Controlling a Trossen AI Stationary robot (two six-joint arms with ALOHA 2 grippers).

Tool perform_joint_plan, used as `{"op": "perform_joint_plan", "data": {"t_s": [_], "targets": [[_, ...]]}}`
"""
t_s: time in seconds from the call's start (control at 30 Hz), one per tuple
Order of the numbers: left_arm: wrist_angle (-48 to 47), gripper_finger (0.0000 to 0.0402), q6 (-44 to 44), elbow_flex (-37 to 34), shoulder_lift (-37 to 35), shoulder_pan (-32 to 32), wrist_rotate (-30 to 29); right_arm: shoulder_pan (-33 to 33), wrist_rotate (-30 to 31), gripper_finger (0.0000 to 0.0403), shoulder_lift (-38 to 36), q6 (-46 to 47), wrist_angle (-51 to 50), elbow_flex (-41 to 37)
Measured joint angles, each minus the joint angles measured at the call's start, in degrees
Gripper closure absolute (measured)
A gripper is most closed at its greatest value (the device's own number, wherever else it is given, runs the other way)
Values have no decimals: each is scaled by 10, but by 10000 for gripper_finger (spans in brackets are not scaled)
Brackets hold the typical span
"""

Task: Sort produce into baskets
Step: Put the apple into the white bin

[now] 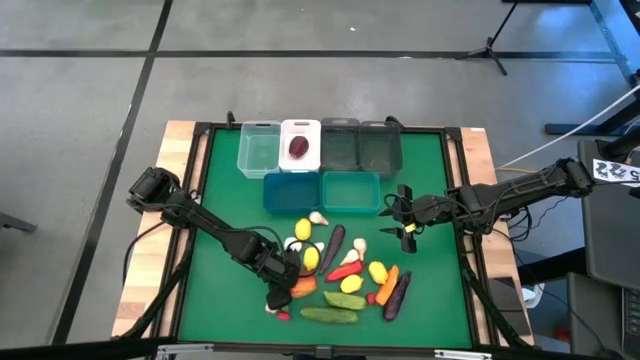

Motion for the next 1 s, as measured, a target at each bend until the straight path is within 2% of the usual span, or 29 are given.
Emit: {"op": "perform_joint_plan", "data": {"t_s": [0.1, 0.6, 0.83, 1.0], "targets": [[0, 391, 11, 0, 0, 0, 0, 0, 0, 194, 0, 0, 0, 0], [-2, 398, 19, 0, -23, 0, -40, 0, 0, 194, 0, 0, -1, 0], [-2, 399, 19, 0, -84, 0, -89, 0, 0, 194, 0, 0, -1, 0], [-30, 400, 28, 0, -137, 9, -154, 0, 0, 194, 0, 0, -1, 0]]}}
